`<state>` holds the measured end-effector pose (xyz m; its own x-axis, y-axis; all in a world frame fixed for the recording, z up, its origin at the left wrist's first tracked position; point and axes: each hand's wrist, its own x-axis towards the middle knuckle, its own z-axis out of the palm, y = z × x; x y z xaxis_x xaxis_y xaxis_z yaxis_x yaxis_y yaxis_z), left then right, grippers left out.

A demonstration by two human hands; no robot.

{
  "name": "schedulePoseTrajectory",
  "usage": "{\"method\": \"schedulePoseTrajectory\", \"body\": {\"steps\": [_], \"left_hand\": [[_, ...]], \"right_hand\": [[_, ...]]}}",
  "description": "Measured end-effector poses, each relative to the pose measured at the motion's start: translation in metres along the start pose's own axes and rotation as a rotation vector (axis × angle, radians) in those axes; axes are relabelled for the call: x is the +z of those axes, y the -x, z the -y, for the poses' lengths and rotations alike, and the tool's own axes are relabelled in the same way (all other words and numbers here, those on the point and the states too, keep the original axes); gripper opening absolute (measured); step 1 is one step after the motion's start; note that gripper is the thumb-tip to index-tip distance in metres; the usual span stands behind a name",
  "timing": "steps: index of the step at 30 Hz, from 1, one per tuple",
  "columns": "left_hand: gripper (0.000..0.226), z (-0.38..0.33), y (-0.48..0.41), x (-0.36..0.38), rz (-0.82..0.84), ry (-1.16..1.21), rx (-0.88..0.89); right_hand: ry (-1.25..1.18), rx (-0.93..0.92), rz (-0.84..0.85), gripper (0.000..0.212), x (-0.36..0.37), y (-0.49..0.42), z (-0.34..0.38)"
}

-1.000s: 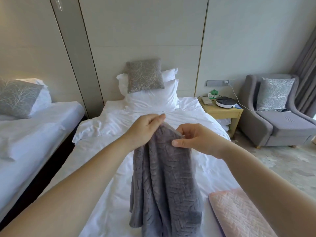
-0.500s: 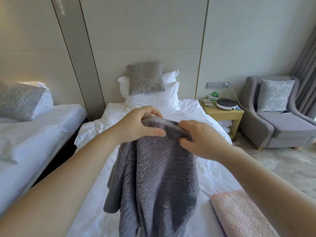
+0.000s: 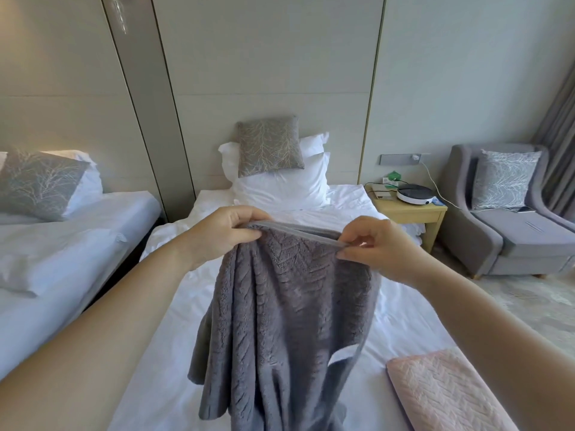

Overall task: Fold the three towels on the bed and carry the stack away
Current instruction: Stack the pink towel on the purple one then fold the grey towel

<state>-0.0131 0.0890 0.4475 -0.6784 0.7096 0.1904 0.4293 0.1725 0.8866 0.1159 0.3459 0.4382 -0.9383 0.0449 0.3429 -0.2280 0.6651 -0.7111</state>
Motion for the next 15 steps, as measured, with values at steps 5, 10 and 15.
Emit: {"method": "schedulePoseTrajectory", "body": {"steps": [5, 10, 15], "left_hand": [[0.047, 0.005, 0.001, 0.023, 0.031, -0.117, -0.146], [0.019, 0.006, 0.006, 0.076, 0.13, 0.021, -0.121], [0.011, 0.007, -0.001, 0.074, 0.0, 0.012, 0.003]], "right_hand": [[-0.007, -0.027, 0.03, 0.02, 0.006, -0.006, 0.017], [-0.031, -0.022, 0.108, 0.011, 0.021, -0.009, 0.019], [-0.053, 0.014, 0.184, 0.012, 0.019, -0.004, 0.0]]}}
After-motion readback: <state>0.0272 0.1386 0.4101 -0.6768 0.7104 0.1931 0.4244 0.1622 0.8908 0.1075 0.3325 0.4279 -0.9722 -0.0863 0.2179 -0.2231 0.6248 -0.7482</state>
